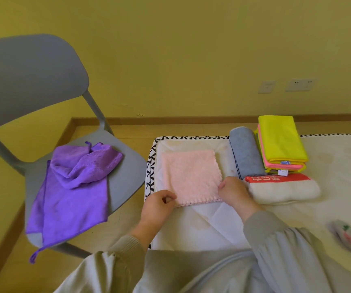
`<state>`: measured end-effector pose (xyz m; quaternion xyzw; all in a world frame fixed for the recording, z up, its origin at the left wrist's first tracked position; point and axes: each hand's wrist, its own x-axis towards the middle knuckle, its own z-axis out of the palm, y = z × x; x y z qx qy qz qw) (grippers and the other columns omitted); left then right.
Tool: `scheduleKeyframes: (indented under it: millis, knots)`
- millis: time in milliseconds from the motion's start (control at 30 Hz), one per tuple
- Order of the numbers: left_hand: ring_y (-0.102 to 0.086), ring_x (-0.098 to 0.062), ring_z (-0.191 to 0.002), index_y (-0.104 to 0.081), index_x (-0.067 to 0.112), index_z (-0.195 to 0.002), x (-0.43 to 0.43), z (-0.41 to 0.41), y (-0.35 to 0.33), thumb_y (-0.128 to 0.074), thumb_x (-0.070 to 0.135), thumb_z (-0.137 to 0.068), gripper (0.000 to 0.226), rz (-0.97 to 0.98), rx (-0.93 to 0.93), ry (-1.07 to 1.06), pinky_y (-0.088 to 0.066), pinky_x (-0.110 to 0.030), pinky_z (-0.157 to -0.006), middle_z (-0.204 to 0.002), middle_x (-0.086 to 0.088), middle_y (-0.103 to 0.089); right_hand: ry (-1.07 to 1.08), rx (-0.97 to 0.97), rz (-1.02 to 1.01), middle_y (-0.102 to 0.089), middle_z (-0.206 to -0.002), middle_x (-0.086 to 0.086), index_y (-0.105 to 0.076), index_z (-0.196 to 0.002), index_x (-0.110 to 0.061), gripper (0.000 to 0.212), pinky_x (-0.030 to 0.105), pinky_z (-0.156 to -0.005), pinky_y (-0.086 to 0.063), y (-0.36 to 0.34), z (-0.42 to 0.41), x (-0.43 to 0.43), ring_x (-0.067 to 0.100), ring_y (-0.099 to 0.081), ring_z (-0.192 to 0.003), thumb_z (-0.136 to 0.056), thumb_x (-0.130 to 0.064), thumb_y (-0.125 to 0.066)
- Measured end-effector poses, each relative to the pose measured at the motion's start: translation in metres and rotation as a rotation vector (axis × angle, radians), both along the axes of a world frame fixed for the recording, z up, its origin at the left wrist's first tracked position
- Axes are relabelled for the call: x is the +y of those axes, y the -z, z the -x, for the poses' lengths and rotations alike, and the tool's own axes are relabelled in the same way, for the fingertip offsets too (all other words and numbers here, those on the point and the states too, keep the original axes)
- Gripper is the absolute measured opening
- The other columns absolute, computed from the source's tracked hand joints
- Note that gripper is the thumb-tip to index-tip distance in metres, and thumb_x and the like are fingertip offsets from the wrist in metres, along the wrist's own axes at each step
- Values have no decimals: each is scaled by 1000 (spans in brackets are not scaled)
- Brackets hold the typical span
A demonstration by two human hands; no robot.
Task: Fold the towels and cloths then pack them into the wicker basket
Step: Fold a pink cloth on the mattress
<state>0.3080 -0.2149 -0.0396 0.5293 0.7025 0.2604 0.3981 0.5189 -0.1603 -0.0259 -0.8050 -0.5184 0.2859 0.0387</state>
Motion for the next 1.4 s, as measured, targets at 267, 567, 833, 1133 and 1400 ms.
scheduleKeyframes:
  millis: [267, 567, 833, 1133, 1400]
  knots:
    - [-62, -21, -89, -36, 20, -133, 12, -8, -9, -55, 34, -89, 50, 170, 49, -133, -46, -29, -67, -104, 0, -64, 140, 217, 55, -48, -65, 3, -63, -90, -5, 21, 23, -49, -30, -12, 6, 0, 15, -43, -58, -88, -25, -57]
    - [-55, -14, -73, -27, 22, -146, 14, 7, -21, -55, 15, -85, 68, 307, -27, -43, -42, -23, -56, -103, -9, -61, -88, 33, 351, -58, -91, 12, -53, -114, -2, 32, 32, -71, -51, -30, 1, 0, 29, -62, -89, -85, -14, -56]
    - [-17, -29, -144, -30, 10, -147, 34, -28, -14, -36, 9, -88, 60, -300, 534, 238, -16, -36, -115, -155, -7, -24, -346, -20, -641, -51, -130, 11, -49, -129, -7, 40, 36, -100, -37, -13, 36, 6, 30, -45, -122, -89, -7, -48]
    - [22, -12, -142, 0, 24, -153, 68, -26, 30, 11, 41, -83, 73, -252, 700, 411, 13, -39, -113, -160, 7, 8, -597, -252, -361, 4, -160, -7, -5, -152, -23, 80, 35, -114, 14, 42, 41, 17, 10, 10, -146, -78, -43, 16]
    - [26, -11, -138, 1, 24, -153, 71, -25, 39, 4, 44, -84, 72, -239, 707, 372, 14, -41, -113, -159, 4, 10, -492, -252, -272, 13, -158, -11, 6, -151, -25, 76, 42, -117, 8, 55, 25, 19, 7, 15, -144, -80, -49, 12]
